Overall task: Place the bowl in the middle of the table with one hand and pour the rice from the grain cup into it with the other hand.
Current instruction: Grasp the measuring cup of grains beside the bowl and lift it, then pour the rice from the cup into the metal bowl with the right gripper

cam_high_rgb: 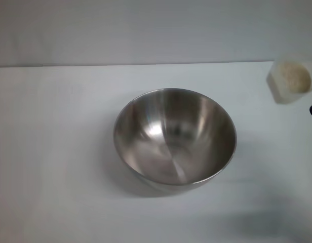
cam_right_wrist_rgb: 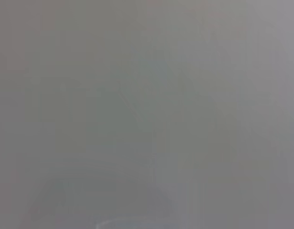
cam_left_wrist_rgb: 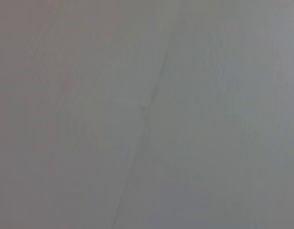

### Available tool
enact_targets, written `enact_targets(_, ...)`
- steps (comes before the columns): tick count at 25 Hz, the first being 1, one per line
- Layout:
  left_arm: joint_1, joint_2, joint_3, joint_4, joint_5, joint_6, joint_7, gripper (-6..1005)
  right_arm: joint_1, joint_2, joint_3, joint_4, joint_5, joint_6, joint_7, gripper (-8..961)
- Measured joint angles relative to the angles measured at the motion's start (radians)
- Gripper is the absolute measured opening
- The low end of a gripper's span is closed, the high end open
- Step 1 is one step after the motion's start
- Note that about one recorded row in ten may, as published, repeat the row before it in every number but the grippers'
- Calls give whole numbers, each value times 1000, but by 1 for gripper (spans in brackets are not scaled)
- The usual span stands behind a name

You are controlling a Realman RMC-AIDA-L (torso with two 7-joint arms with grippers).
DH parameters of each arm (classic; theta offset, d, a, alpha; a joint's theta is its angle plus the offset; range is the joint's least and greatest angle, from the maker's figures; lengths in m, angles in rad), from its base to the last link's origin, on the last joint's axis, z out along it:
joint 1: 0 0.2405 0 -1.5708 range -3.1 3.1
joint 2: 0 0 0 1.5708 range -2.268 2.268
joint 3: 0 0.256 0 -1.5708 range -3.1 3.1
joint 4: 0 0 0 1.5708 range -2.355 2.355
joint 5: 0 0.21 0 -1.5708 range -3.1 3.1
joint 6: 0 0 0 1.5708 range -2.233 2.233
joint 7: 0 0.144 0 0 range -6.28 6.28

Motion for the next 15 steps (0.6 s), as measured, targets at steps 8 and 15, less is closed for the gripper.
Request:
enact_targets(8,0,-4,2,0,0,3,0,757,68,2,-1,34,-20,-32,-294,12)
enact_targets(15,1,-6,10,0,0,7,0,757,106,3,-1,77,-42,-16,-524,12)
